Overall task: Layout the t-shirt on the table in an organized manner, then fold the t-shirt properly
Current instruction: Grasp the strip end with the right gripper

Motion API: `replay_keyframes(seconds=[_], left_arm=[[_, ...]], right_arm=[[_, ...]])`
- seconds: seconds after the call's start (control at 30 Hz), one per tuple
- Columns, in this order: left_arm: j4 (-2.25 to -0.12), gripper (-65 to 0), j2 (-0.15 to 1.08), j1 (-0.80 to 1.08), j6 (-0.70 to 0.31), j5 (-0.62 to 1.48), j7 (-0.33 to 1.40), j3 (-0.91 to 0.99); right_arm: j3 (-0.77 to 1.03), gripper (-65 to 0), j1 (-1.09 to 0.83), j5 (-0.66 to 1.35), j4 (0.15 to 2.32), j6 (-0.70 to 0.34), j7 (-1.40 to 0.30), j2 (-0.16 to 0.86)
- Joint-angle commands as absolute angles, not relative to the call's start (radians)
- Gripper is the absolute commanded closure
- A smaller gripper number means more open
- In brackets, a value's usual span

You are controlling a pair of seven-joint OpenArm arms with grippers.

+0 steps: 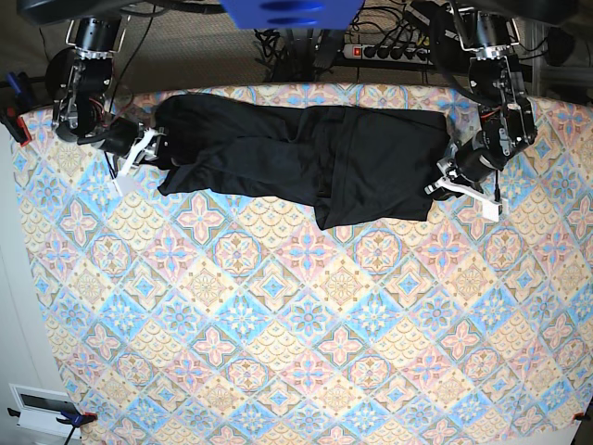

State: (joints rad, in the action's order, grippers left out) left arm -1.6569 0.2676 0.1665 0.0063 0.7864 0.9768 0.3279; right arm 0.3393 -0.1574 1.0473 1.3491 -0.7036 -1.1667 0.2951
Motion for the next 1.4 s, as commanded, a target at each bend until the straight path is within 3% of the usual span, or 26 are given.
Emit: replay_keyframes(seconds=[0.0, 0.6, 0.9, 1.07, 1.23, 1.37], left_arm=[[-1.673, -0.2, 0.280, 0.157, 0.001, 0.800, 0.964, 0.332], [-1.673, -0.2, 0.283, 0.154, 0.001, 0.802, 0.964, 0.338], [-1.673, -0.2, 0.282, 0.153, 0.001, 0.802, 0.964, 0.338], [-1.673, -0.2, 0.282, 0.153, 0.001, 0.802, 0.963, 0.340], [-1.675, -0.2, 0.282, 0.151, 0.001, 0.803, 0.963, 0.340], [-1.675, -0.2, 0.282, 0.150, 0.001, 0.803, 0.961, 0.341]], right_arm=[[0.331, -31.8, -0.162, 1.009, 1.353, -0.698, -1.202, 0.285], [0.202, -31.3, -0.162, 1.003, 1.333, -0.698, -1.208, 0.260], [0.154, -16.8, -0.160, 0.935, 1.293, -0.698, -1.207, 0.254], [0.163, 0.0, -0.159, 0.881, 1.294, -0.696, -1.207, 0.223], [0.243, 0.0, -0.159, 0.866, 1.305, -0.605, -1.205, 0.223], [0.269, 0.0, -0.090, 0.858, 1.307, -0.604, -1.188, 0.228]])
